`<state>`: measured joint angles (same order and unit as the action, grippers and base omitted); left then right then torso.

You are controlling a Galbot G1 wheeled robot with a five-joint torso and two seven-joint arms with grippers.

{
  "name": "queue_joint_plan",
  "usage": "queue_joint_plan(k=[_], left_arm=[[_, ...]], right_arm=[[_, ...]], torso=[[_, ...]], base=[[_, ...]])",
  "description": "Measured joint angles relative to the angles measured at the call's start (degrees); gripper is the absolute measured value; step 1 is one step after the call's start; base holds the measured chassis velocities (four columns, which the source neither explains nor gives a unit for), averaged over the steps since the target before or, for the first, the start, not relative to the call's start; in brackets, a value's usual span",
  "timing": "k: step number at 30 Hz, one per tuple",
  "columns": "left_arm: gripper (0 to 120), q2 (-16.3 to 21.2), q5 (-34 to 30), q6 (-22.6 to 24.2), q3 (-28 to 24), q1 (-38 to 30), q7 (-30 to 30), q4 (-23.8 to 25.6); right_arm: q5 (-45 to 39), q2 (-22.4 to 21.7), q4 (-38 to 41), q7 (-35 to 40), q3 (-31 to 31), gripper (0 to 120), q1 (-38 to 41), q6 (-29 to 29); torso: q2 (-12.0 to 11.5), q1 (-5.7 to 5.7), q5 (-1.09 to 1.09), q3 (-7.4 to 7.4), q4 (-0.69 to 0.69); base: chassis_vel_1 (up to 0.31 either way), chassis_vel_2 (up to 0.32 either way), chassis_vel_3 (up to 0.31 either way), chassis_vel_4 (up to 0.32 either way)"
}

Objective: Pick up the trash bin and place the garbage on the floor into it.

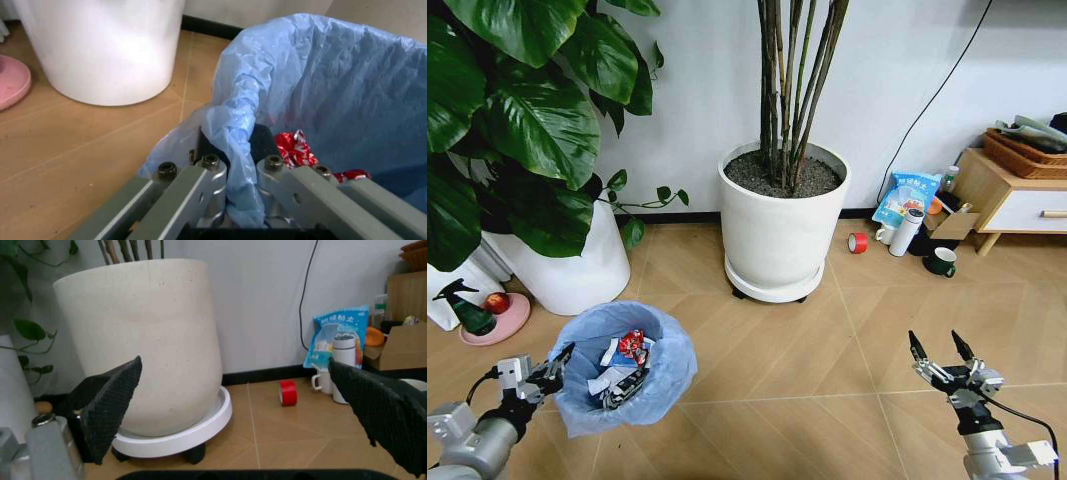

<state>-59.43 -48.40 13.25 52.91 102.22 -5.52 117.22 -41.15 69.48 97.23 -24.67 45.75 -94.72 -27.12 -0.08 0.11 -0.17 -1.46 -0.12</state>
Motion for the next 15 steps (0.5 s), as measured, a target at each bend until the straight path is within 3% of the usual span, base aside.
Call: queue_joint_plan(k=[15], left_arm=[[0,0.5,-0.1,0.4,-2.4,-3.5,1.3,-1.1]], right_arm=[[-0.5,-1.1,-2.6,0.0,-0.6,100,2.2,0.0]], torso=[[0.0,0.00,0.00,0.00,0.00]], base=[[0.092,-0.100,-0.102,0.101]])
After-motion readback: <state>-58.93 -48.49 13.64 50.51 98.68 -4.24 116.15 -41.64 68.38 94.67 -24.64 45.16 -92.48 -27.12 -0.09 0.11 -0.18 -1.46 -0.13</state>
